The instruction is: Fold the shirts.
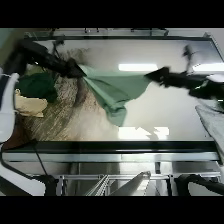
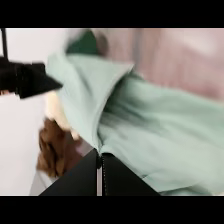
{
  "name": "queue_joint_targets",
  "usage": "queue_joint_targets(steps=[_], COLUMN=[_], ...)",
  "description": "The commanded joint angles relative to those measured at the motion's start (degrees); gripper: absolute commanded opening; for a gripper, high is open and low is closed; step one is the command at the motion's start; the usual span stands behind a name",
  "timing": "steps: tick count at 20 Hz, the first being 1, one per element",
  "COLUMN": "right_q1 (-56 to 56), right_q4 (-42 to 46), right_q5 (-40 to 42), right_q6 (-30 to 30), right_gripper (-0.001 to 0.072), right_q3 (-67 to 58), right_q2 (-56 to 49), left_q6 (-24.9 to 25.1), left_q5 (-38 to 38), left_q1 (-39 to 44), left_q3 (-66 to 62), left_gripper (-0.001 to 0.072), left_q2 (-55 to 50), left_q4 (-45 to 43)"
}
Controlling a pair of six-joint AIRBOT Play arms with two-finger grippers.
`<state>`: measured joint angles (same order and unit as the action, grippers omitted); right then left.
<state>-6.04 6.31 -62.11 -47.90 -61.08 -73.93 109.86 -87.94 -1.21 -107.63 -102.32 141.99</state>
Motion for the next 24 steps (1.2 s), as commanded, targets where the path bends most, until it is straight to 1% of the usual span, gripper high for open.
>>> queue_joint_targets(steps=[1,3,6,8,10,12,15,18,21,22,23,24], right_q1=[-11.0,-15.2,-17.2,-16.9,-15.8,-14.2,-10.8,-6.9,-3.1,-1.9,-1.0,0.2], right_q4=[-0.1,-0.1,0.9,6.2,12.0,15.2,15.8,15.9,16.1,16.1,16.2,16.5], right_q5=[-1.9,-2.8,-3.6,-5.8,-9.0,-11.2,-12.1,-11.7,-9.4,-8.7,-8.9,-9.4], right_q6=[-1.9,-3.2,-4.3,-8.4,-12.3,-14.1,-14.3,-14.1,-11.9,-11.9,-11.3,-10.5], right_gripper=[0.0019,0.0019,0.0019,0.0019,0.0019,0.0019,0.0019,0.0019,0.0020,0.0023,0.0162,0.0425], right_q3=[-7.1,-10.8,-12.2,-12.1,-11.2,-8.0,0.3,9.2,15.9,17.4,18.0,18.0], right_q2=[16.2,23.6,31.7,34.0,33.4,31.8,28.7,24.3,18.4,16.1,13.9,11.5], left_q6=[-2.5,-3.1,-3.0,-2.7,-2.7,-2.5,-0.6,2.0,3.3,3.4,3.2,2.3], left_q5=[-4.3,-4.0,-1.2,-0.6,-0.7,-0.6,0.0,2.6,7.2,7.2,6.2,4.1], left_q1=[-3.1,-3.0,-1.0,0.8,3.0,5.2,10.3,15.3,18.0,18.0,17.4,16.3], left_q3=[-8.2,-12.6,-11.0,-5.6,0.4,6.9,17.6,25.0,28.3,28.1,26.8,24.5], left_gripper=[0.0013,0.0015,0.0022,0.0023,0.0024,0.0024,0.0025,0.0025,0.0023,0.0142,0.0473,0.0717], left_q2=[11.7,17.7,26.8,31.3,33.1,33.0,30.8,24.2,16.1,13.6,11.5,9.4], left_q4=[-1.0,-0.9,-1.0,-2.1,-4.6,-4.4,-4.4,-4.3,-4.3,-4.3,-4.3,-4.3])
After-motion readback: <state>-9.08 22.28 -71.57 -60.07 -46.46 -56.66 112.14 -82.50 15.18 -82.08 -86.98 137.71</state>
